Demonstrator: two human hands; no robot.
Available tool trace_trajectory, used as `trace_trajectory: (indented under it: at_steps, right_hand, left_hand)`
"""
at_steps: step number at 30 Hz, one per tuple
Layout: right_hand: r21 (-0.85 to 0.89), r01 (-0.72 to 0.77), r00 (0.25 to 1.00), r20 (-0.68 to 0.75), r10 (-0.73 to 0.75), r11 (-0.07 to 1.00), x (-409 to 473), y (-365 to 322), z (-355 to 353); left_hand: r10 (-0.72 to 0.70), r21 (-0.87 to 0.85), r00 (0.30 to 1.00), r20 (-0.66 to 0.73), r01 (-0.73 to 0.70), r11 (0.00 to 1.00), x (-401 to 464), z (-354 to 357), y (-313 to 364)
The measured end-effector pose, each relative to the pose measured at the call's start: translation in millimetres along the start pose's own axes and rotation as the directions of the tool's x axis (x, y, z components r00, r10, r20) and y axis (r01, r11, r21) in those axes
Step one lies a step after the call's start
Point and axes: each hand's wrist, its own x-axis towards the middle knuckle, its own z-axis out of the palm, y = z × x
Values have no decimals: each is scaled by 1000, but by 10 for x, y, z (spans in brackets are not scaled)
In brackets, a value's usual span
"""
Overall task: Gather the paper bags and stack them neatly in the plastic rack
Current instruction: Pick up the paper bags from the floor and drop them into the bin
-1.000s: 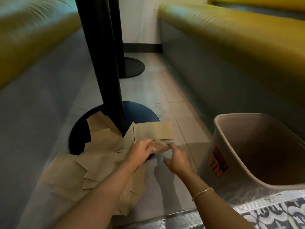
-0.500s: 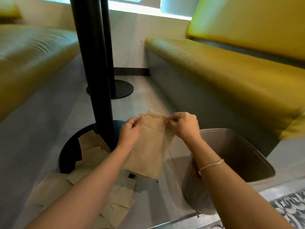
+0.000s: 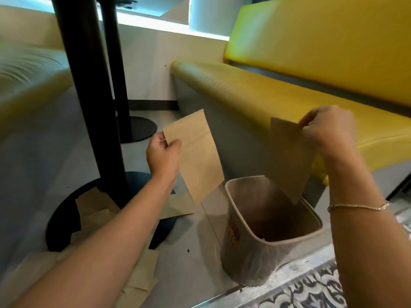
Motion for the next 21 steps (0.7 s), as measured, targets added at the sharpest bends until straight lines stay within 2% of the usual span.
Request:
trace_trajectory:
  at_steps: [3,5,7,9,11,13,17,21]
  right_hand:
    - [-15,-66,975,212,68,998,-84,92,250]
    - [78,-31,960,279,8,996,-187,115,405]
    - [257,103,950,262,-172,961,-261,60,439]
    - [455,173,923,233,-305,874,-289,-40,380]
    - [584,155,904,242,-353,797,-264,-89,307]
    - [635,139,904,231,-359,759,-233,-86,247]
    - [494,168,959,118,-257,853,-100,45,203]
    - [291,124,953,231,-195,949,-96,170,393]
  left_hand:
    - [-25,-59,994,102,32,998,-126,128,51]
    - [-46,-59,977,208,59,996,-218,199,58]
    - [-48,-43,944,327,65,997,-295,270,62]
    - [-37,-14,900,435,48,999,-367,350,70]
    - [-37,13,861,507,36,999,-414,441,79]
    - [-36,27,835,549,26,999,-436,529,90]
    - [-91,122,827,555,28,992,-412,606,52]
    - [-252,391,833,494,46,919,-362,409,-285]
